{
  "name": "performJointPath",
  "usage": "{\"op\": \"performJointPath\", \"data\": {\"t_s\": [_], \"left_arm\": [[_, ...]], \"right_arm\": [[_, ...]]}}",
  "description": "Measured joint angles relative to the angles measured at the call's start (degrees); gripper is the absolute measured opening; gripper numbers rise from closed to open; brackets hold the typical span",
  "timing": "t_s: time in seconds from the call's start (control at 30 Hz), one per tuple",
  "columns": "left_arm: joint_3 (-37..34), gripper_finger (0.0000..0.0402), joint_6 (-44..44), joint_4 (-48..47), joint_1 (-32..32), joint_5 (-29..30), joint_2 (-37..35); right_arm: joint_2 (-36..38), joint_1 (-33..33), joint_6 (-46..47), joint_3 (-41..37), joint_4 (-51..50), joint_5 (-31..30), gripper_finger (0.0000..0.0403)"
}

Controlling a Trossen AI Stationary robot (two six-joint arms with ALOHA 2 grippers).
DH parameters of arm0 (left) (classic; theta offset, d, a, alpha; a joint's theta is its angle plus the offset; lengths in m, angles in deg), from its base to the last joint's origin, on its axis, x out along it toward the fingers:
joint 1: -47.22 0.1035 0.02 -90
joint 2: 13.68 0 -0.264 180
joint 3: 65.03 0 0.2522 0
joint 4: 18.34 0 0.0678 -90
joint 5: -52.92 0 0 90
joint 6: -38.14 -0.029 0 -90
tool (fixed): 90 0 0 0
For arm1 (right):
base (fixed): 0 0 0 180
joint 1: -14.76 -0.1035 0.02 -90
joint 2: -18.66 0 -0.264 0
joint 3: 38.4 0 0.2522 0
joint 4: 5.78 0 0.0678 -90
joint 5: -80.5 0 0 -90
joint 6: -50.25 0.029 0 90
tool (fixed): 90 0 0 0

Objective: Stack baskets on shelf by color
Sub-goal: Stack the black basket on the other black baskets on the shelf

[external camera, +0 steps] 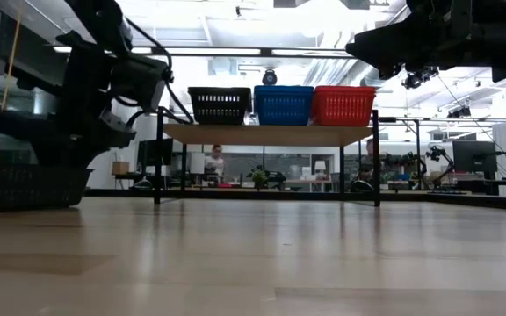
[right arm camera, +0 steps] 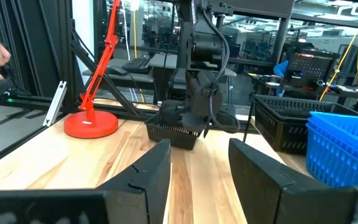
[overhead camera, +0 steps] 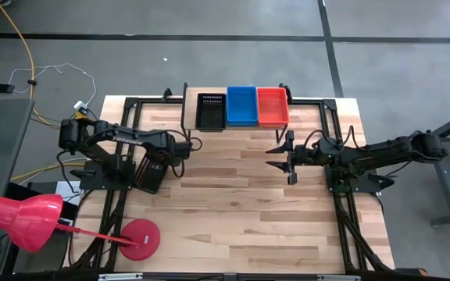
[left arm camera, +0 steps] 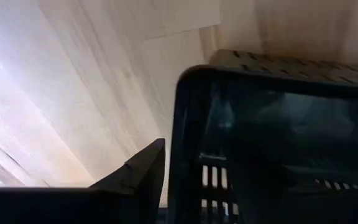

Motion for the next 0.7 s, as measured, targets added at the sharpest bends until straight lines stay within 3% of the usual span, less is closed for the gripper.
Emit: {"op": "performJointPath", "data": {"t_s": [0.3,0.4,0.53,0.7], "left_arm": [[-1.4,0.0142,-0.9,4.1,0.0,1.6,0.0],[-1.4,0.0103,-1.5,4.0,0.0,1.7,0.0],[-1.1,0.0019,-1.5,3.5,0.0,1.3,0.0],[4.4,0.0005,1.8,-1.3,-0.2,0.5,-1.6]], "right_arm": [[0.0,0.0,0.0,0.0,0.0,0.0,0.0151],[0.0,0.0,0.0,0.0,0.0,0.0,0.0151],[0.0,0.0,-0.1,0.0,0.0,0.0,0.0151],[0.0,0.0,-0.2,0.0,0.0,0.0,0.0151]]}}
